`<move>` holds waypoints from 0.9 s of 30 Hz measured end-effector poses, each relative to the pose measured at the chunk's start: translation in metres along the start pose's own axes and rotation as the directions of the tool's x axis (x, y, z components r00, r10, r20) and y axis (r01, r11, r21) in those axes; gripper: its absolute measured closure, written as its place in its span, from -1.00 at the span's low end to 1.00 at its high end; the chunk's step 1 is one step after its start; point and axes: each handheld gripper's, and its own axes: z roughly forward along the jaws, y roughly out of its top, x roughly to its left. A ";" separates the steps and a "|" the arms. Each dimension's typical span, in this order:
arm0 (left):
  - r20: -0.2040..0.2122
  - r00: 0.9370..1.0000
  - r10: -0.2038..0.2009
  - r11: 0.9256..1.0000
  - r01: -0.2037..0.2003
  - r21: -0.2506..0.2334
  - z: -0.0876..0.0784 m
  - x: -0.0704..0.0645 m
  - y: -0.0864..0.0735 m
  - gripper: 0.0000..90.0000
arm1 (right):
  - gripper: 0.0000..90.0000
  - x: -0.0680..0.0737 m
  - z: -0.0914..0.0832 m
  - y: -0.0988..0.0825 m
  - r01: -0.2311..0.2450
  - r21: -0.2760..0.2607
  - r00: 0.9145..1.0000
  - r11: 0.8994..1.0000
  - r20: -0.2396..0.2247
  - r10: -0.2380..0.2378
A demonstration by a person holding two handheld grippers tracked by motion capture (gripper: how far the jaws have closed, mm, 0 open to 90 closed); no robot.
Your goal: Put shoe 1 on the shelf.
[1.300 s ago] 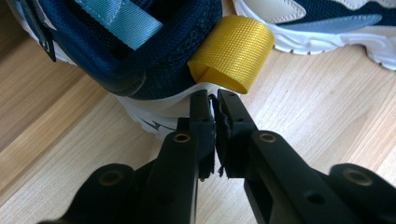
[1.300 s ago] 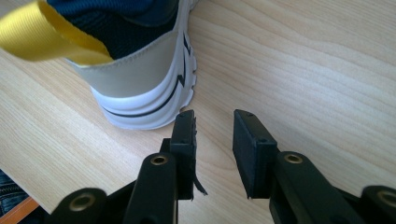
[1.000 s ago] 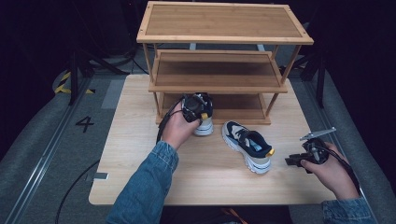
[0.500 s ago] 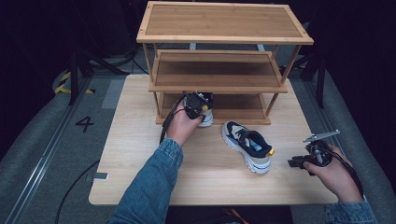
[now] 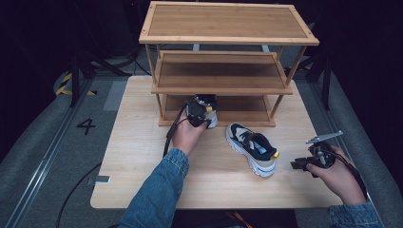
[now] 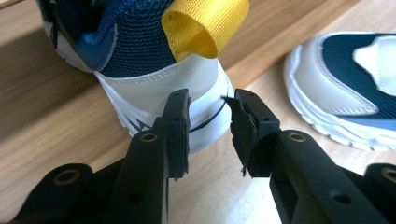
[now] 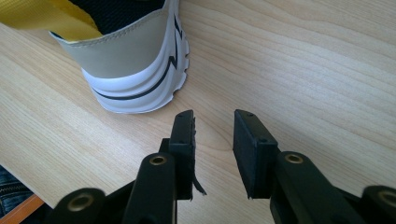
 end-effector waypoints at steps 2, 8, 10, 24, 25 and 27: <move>0.004 1.000 -0.025 1.000 0.025 -0.020 0.004 0.002 0.000 0.47 | 0.56 -0.001 0.000 0.000 -0.001 0.001 1.000 1.000 0.002 0.001; -0.005 1.000 -0.029 0.999 0.029 -0.016 0.015 0.006 0.000 0.33 | 0.56 -0.002 0.000 -0.002 -0.006 -0.002 1.000 1.000 0.003 0.006; 0.000 0.999 -0.039 0.999 0.039 -0.024 0.016 0.007 0.000 0.32 | 0.55 -0.002 0.000 -0.002 -0.005 -0.004 1.000 1.000 0.003 0.005; -0.003 1.000 0.015 1.000 -0.015 0.026 -0.018 -0.005 -0.006 -0.09 | 0.54 0.001 -0.002 0.003 0.006 -0.016 1.000 1.000 0.005 -0.006; 0.001 1.000 0.022 0.999 -0.022 0.029 -0.026 -0.006 -0.007 -0.10 | 0.54 0.002 -0.002 0.003 0.007 -0.017 1.000 1.000 0.007 -0.007; 0.003 1.000 0.031 0.999 -0.031 0.019 -0.029 -0.007 -0.009 -0.12 | 0.54 0.003 -0.002 0.005 0.014 -0.019 1.000 1.000 0.005 -0.014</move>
